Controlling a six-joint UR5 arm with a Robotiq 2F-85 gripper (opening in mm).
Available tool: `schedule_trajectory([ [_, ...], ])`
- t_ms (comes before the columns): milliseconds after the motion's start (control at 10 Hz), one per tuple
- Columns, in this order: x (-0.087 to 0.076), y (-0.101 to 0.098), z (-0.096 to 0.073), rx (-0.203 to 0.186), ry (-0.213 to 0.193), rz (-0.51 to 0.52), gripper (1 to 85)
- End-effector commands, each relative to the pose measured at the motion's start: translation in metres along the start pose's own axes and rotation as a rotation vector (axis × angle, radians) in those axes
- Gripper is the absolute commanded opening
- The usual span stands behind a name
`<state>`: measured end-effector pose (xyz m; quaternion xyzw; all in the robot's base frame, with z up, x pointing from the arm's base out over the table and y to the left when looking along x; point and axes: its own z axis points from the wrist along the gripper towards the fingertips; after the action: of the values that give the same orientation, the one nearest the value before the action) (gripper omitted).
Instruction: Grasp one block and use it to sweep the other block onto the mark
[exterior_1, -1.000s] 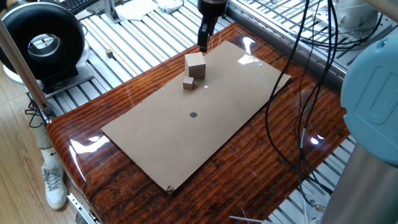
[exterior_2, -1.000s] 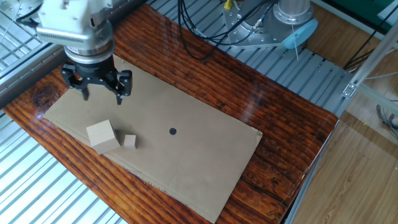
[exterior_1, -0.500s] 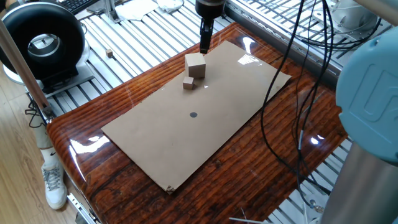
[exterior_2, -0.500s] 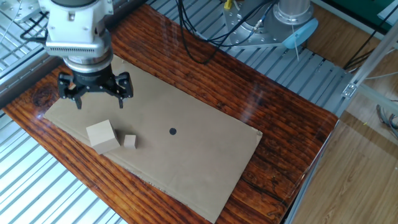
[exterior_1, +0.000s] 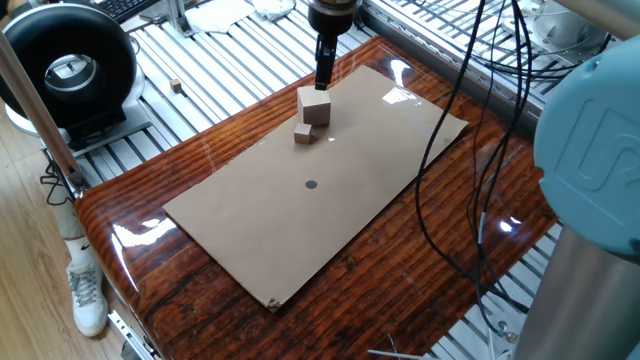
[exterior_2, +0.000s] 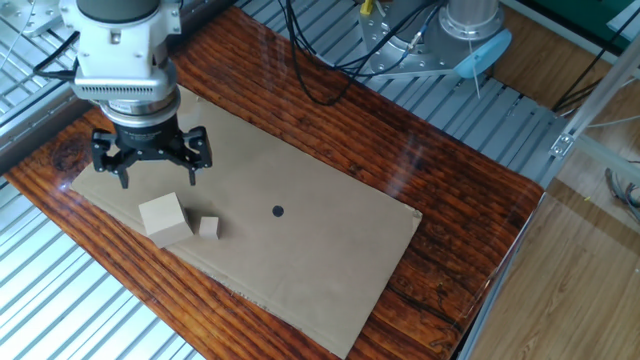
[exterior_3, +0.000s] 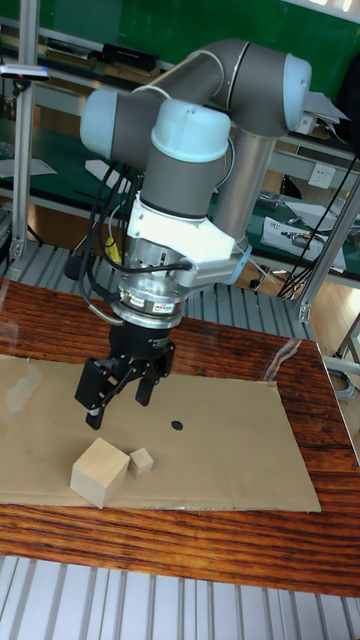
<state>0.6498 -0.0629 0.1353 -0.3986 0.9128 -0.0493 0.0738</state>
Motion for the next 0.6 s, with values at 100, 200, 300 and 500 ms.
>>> schedule_trajectory([
  [100,-0.004,-0.003,-0.001,0.005,-0.014,0.022,85.0],
  [200,-0.002,-0.007,-0.001,0.019,-0.008,-0.005,85.0],
  [300,0.002,-0.012,-0.001,0.041,0.008,-0.053,85.0],
  [500,0.008,-0.022,0.004,0.063,0.04,-0.129,85.0],
])
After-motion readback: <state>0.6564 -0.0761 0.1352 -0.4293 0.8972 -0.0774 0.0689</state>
